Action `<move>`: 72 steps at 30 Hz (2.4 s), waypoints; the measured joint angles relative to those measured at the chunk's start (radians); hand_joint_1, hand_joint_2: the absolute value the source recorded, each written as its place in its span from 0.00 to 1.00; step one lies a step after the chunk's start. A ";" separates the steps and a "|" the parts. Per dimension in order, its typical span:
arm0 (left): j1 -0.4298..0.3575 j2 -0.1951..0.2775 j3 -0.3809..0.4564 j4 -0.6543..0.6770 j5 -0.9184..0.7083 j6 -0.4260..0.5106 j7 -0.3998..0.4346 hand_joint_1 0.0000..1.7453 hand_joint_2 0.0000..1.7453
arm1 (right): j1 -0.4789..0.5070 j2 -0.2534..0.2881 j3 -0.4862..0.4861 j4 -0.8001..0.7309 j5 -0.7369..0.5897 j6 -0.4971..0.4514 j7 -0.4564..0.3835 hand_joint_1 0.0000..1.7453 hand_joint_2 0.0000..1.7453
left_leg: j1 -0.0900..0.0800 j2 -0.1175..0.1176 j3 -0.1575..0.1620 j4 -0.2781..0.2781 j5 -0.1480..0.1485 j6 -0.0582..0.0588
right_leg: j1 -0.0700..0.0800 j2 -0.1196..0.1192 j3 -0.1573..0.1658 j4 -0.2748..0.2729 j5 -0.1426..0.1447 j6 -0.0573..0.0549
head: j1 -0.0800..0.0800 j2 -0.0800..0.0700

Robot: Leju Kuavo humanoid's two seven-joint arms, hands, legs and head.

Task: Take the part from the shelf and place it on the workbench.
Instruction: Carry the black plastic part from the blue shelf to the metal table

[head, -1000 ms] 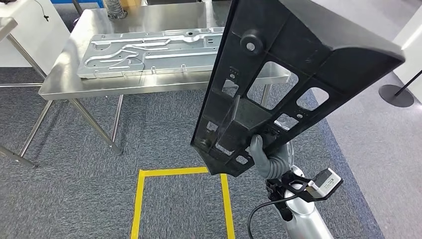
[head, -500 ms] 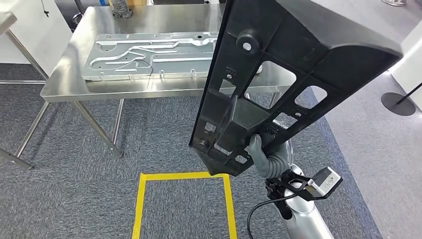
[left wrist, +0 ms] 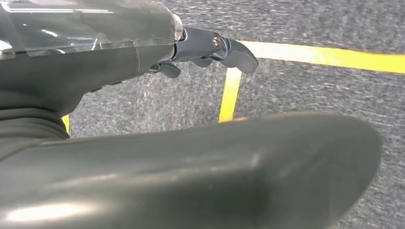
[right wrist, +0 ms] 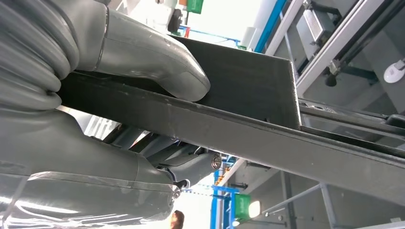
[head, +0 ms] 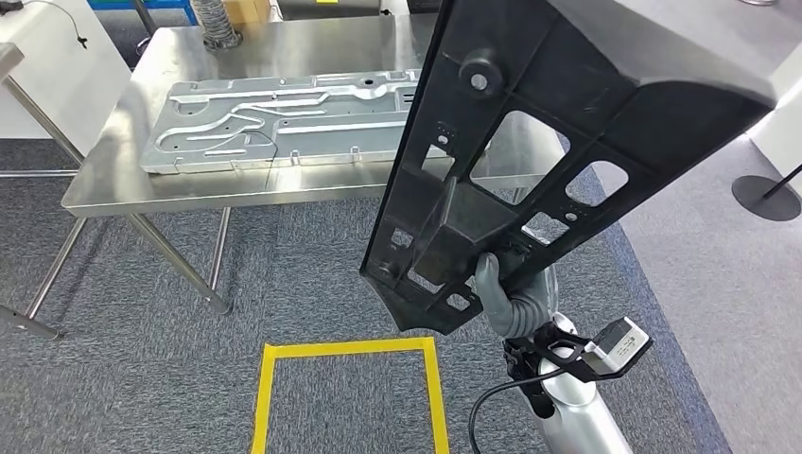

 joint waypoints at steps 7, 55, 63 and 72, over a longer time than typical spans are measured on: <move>0.002 0.000 0.008 0.000 0.000 0.001 -0.001 0.00 0.00 | -0.004 0.002 0.000 -0.008 -0.005 0.008 0.001 1.00 1.00 | -0.007 0.002 0.052 -0.155 0.058 0.044 | 0.001 -0.002 0.016 0.016 -0.043 0.043 | 0.000 0.000; -0.005 0.017 0.019 0.000 -0.054 -0.002 -0.009 0.00 0.00 | -0.005 0.016 -0.063 -0.083 -0.043 -0.002 0.000 1.00 1.00 | -0.015 -0.001 0.118 -0.053 -0.057 0.016 | 0.016 -0.001 -0.059 -0.005 0.057 -0.017 | 0.000 0.000; 0.000 0.025 0.019 0.001 -0.063 -0.005 -0.008 0.00 0.00 | 0.001 0.018 -0.069 -0.086 -0.039 -0.005 0.000 1.00 1.00 | -0.009 0.002 0.037 -0.120 0.046 0.006 | 0.015 0.003 0.018 0.000 -0.011 -0.006 | 0.000 0.000; -0.005 0.026 0.021 0.000 -0.061 -0.002 0.000 0.00 0.00 | -0.006 0.018 -0.075 -0.090 -0.029 -0.020 0.000 1.00 1.00 | -0.011 -0.002 0.082 -0.174 0.048 0.055 | 0.008 0.002 -0.108 0.233 -0.111 0.041 | 0.000 0.000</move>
